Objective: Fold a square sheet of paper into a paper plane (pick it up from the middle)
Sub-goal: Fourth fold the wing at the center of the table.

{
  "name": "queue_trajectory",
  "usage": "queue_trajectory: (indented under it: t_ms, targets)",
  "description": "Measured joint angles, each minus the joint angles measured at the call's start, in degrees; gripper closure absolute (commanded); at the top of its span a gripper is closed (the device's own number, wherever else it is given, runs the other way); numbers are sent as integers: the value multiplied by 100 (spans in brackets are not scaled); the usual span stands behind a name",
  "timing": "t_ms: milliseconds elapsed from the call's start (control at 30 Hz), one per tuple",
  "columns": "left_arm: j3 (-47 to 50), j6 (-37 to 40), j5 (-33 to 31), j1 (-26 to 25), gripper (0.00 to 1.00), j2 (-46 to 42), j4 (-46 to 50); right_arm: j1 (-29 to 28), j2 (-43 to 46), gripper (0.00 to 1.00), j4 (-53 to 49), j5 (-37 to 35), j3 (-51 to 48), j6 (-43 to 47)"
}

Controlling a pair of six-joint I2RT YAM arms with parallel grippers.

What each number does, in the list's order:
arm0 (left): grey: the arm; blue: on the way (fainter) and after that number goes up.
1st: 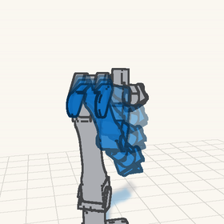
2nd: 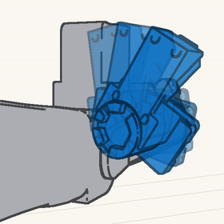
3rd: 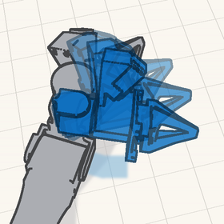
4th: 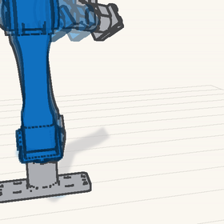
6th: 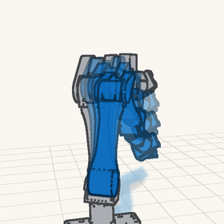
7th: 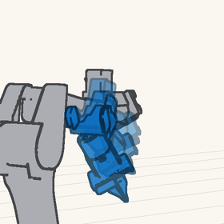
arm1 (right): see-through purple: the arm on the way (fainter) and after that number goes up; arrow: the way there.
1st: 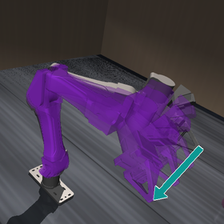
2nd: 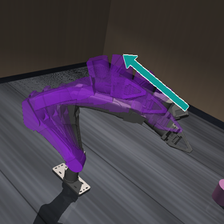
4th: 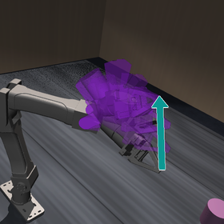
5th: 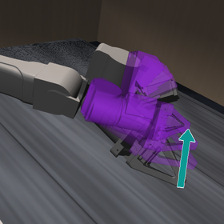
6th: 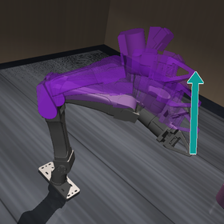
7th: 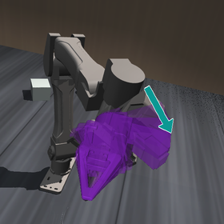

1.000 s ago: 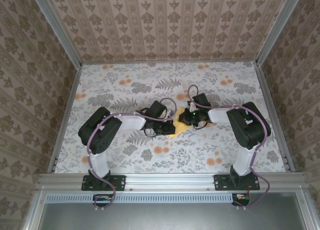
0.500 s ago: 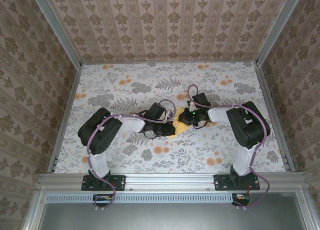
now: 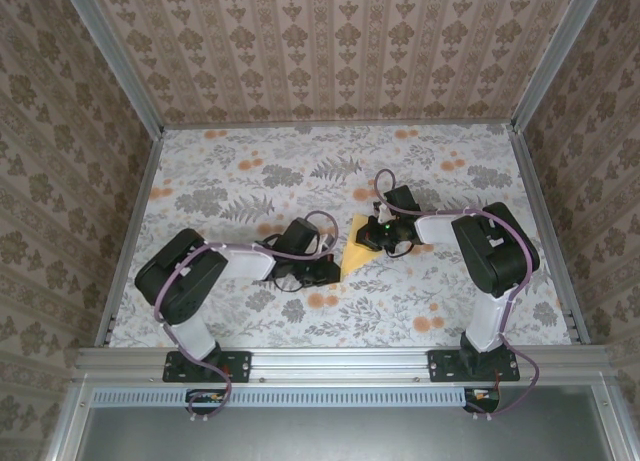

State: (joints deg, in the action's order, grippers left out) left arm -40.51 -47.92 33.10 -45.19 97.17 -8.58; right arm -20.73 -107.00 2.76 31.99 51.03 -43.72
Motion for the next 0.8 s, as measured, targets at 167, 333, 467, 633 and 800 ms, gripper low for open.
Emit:
queue_trajectory:
  t_ms: [167,333,467,633,800]
  targets:
    - [-494,133,-76,299,100,-127,155,0,0,100,-2,0,0,2]
    - [-1132,271,-101,334,100,267,129,0,0,100,-2,0,0,2]
    - [-1296,337,-101,310,100,708,179,0,0,100,-7,2,2,2]
    - [-1368,468,-116,192,100,1016,442,0,-2,100,-15,2,4,2]
    - [-1456,616,-251,85,100,1073,651,0,-9,100,-17,4,7,2]
